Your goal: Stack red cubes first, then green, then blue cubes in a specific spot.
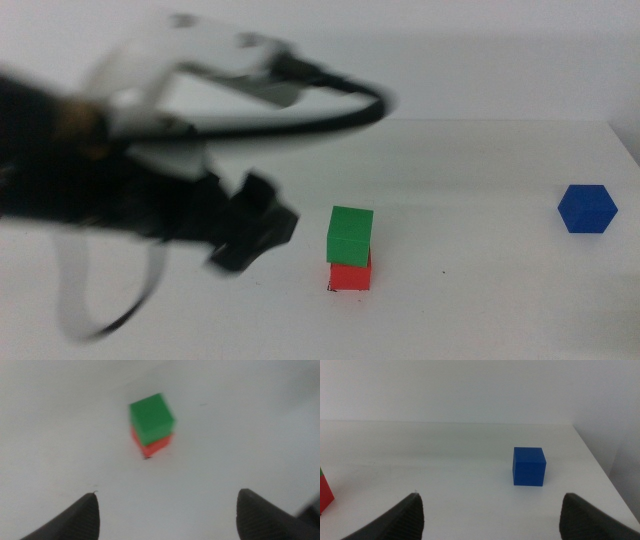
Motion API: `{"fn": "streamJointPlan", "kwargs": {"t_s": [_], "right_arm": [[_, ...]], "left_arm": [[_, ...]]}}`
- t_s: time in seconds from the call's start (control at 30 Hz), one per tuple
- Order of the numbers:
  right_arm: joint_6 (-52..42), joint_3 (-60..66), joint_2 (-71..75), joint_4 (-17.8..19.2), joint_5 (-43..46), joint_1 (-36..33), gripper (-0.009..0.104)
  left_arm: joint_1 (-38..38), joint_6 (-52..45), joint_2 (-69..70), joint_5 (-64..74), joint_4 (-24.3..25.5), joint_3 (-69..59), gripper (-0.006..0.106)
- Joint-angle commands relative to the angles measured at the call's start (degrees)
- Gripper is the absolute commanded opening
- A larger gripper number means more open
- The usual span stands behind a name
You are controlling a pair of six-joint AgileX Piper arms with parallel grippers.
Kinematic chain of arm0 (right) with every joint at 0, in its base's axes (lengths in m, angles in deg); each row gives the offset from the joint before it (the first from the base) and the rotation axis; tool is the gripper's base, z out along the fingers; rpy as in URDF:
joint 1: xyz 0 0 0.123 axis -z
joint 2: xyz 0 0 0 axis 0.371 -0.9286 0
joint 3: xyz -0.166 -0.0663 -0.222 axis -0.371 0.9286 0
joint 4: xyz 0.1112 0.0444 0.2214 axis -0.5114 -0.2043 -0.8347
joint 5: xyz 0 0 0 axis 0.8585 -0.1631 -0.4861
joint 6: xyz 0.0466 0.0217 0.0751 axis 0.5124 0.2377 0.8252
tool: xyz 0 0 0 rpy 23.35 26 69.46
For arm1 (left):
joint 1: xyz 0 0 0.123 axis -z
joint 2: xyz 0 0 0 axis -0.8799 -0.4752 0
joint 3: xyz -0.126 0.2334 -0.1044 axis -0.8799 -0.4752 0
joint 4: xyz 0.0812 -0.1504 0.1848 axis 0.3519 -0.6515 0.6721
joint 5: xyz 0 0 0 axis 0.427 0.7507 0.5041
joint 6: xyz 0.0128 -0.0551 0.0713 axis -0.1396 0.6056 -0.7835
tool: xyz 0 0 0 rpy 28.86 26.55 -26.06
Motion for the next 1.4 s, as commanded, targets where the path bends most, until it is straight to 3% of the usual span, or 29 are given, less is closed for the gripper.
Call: {"fn": "streamJointPlan", "kwargs": {"t_s": [0.0,0.27,0.77,0.83,0.93,1.1,1.27,1.37], "right_arm": [[-0.24,0.21,0.27,0.36,0.49,0.22,0.093],[-0.24,0.21,0.27,0.36,0.49,0.22,0.093],[-0.24,0.21,0.27,0.36,0.49,0.22,0.093],[-0.14,0.21,0.27,1.62,2.72,0.22,0.093],[6.60,0.21,0.27,0.79,5.86,0.22,0.093],[17.67,-13.37,-10.38,2.35,-4.54,0.22,0.093],[13.64,-32.95,-29.89,4.54,-25.44,0.22,0.093],[13.64,-39.22,-38.63,3.78,-27.14,0.22,0.093]], "left_arm": [[-0.15,-3.64,6.34,-1.93,-4.10,-3.36,0.094],[-0.15,-6.09,15.02,-1.93,-4.71,-4.30,0.094],[-0.15,-6.09,16.62,-5.54,-5.29,-4.30,0.094],[-0.15,-6.09,16.62,-6.47,-5.42,-4.30,0.094],[-0.15,-6.09,16.62,-7.29,-5.66,-4.30,0.094],[-0.15,-6.09,16.51,-7.93,-5.65,-4.30,0.094],[-0.15,-6.09,16.64,-10.37,-5.65,-3.50,0.094],[-0.15,-6.09,16.38,-9.65,-5.65,-2.27,0.094]]}}
